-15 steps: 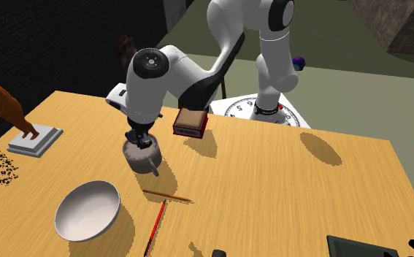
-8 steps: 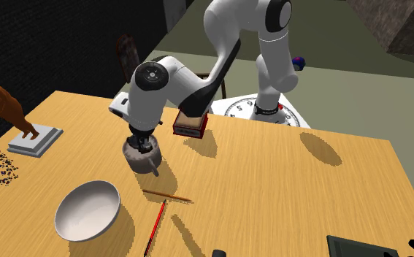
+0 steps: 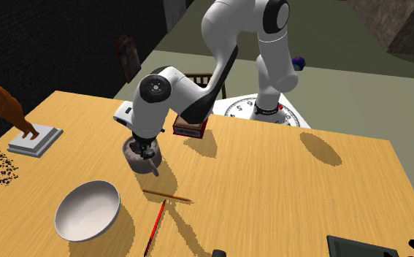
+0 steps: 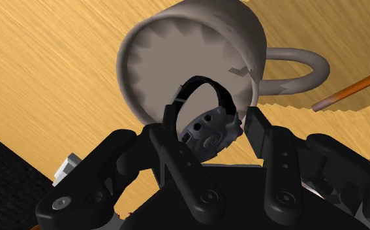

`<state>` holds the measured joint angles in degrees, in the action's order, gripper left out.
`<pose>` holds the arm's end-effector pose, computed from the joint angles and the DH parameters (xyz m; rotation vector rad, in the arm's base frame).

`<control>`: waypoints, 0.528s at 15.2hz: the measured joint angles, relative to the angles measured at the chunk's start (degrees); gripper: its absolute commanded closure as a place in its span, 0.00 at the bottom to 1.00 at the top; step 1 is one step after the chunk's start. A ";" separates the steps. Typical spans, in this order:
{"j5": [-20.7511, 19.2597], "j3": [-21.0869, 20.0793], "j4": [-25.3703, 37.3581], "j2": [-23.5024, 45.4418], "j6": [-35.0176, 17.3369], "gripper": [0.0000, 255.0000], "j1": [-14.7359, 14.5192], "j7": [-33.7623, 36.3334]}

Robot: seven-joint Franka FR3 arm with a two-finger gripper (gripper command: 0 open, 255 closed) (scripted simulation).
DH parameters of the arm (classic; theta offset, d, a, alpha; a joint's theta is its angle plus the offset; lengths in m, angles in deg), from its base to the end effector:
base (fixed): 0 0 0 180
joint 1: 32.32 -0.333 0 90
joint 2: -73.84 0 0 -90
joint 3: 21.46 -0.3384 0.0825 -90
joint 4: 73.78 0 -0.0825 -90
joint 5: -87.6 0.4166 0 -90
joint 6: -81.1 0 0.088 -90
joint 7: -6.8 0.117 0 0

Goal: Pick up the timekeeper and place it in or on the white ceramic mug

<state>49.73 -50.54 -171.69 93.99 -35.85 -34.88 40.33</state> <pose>0.6233 0.2996 0.4131 2.7628 0.3237 0.3701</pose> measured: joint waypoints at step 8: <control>-0.04 0.03 -0.10 0.17 -0.07 0.00 0.03 0.05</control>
<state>49.68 -50.51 -171.79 94.16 -35.92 -34.85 40.38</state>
